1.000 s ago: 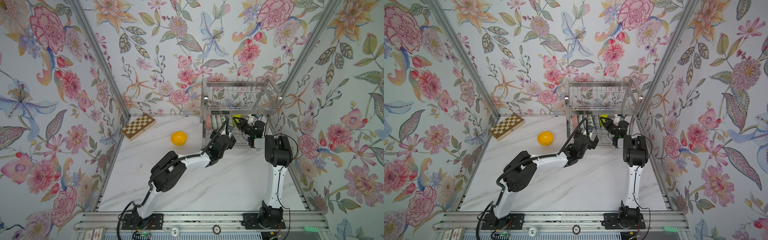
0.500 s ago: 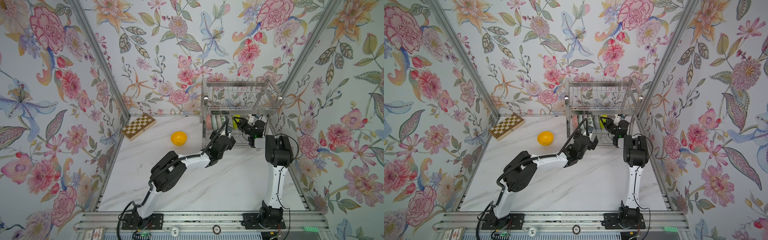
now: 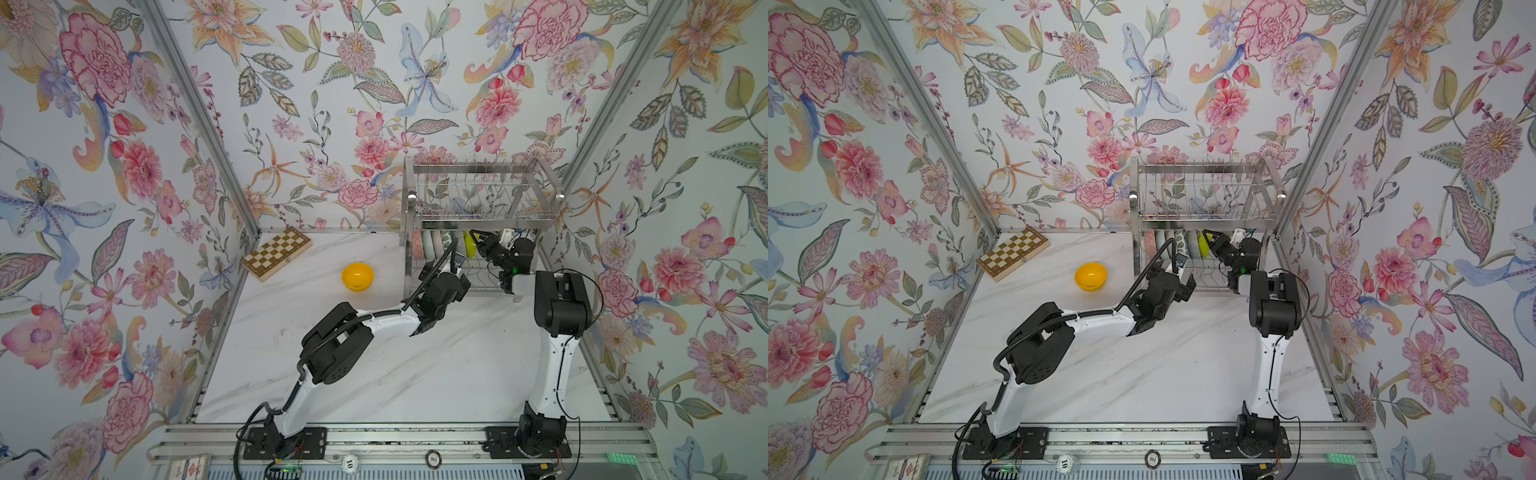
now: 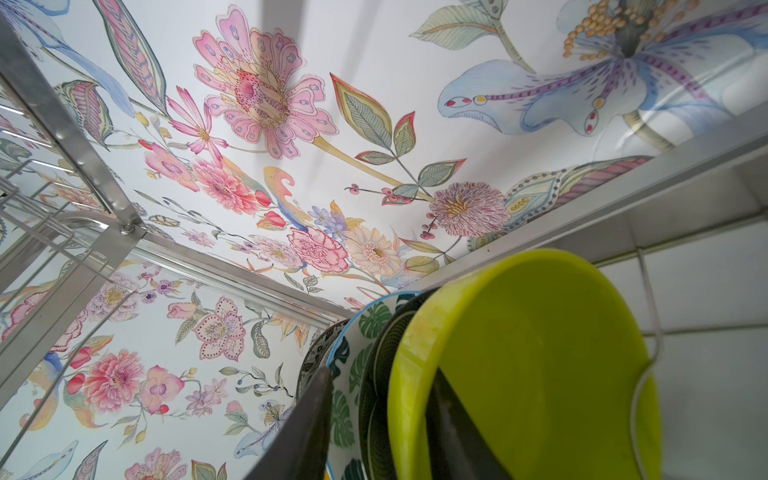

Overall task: Load the bowls into the dish rack
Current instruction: 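Open right gripper and lift it off the lime-green bowl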

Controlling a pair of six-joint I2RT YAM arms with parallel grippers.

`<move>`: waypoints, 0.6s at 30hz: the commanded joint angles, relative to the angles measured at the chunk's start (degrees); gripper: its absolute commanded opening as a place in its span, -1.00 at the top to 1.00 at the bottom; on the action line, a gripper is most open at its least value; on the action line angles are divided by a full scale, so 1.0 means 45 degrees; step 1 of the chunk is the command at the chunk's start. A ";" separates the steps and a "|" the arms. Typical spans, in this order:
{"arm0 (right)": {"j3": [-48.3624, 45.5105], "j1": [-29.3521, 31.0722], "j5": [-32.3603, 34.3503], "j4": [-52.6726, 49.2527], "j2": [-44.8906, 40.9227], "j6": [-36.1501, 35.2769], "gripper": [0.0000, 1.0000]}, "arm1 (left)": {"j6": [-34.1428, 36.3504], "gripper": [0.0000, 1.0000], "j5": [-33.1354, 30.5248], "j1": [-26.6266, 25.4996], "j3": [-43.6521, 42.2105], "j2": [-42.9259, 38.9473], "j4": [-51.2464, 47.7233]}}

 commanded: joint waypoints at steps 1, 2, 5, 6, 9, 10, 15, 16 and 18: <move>-0.0182 0.0012 0.0015 -0.0252 -0.0777 -0.0486 0.23 | -0.0165 -0.98 -0.0272 -0.0061 -0.0185 -0.0492 -0.0006; -0.0171 0.0004 0.0029 -0.0319 -0.0784 -0.0531 0.23 | -0.0156 -0.98 -0.0273 -0.0055 -0.0196 -0.0513 0.0003; -0.0118 0.0009 0.0024 -0.0578 -0.0839 -0.0731 0.22 | -0.0141 -0.98 -0.0311 -0.0059 -0.0278 -0.0569 0.0047; -0.0081 0.0015 0.0047 -0.0697 -0.0859 -0.0812 0.20 | -0.0137 -0.98 -0.0330 -0.0062 -0.0300 -0.0569 0.0067; 0.0055 0.0030 0.0146 -0.1100 -0.0937 -0.1034 0.11 | -0.0161 -0.98 -0.0314 -0.0063 -0.0346 -0.0582 0.0072; 0.0120 0.0038 0.0136 -0.1189 -0.0959 -0.1077 0.09 | -0.0175 -0.98 -0.0312 -0.0072 -0.0348 -0.0579 0.0083; 0.0337 0.0048 0.0205 -0.1589 -0.1065 -0.1284 0.00 | -0.0195 -0.98 -0.0312 -0.0052 -0.0359 -0.0524 0.0092; 0.0375 0.0059 0.0214 -0.1692 -0.1104 -0.1358 -0.02 | -0.0195 -0.98 -0.0312 -0.0062 -0.0343 -0.0511 0.0092; 0.0396 0.0105 0.0256 -0.1976 -0.1213 -0.1576 -0.08 | -0.0158 -0.98 -0.0313 -0.0050 -0.0332 -0.0498 0.0091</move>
